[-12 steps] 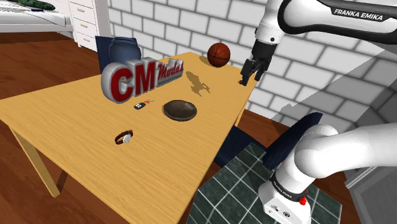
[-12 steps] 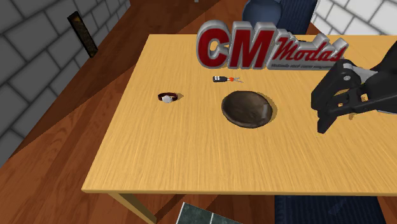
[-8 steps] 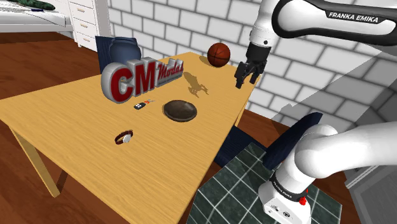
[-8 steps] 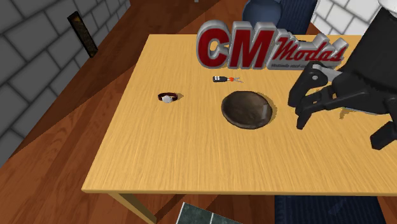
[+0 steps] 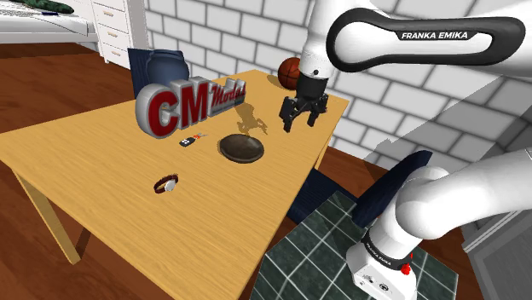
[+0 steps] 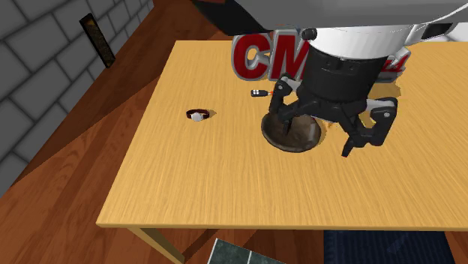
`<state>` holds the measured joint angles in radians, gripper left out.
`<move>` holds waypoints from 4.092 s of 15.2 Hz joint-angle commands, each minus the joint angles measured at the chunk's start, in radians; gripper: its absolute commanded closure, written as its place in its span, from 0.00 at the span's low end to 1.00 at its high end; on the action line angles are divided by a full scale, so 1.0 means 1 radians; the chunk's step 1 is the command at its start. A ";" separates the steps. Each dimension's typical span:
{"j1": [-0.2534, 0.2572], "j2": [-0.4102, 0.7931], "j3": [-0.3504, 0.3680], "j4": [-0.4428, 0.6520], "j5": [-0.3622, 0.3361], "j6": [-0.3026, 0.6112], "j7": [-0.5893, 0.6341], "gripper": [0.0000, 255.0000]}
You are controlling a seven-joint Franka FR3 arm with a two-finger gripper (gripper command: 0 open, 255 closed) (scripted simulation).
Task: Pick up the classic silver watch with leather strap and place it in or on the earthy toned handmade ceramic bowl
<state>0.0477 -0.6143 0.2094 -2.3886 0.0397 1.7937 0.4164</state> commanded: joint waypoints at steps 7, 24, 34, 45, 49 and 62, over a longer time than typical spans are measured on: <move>0.000 0.236 0.159 0.102 0.025 0.133 0.260 0.00; 0.095 0.935 0.308 0.628 -0.272 0.220 0.845 0.00; 0.185 1.153 0.265 0.820 -0.358 0.228 0.952 0.00; 0.185 1.167 0.260 0.805 -0.366 0.255 0.957 1.00; 0.185 1.166 0.260 0.803 -0.366 0.256 0.957 1.00; 0.181 1.127 0.274 0.854 -0.342 0.171 0.939 1.00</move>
<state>0.2311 0.5177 0.4817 -1.5414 -0.3058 1.9760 1.3595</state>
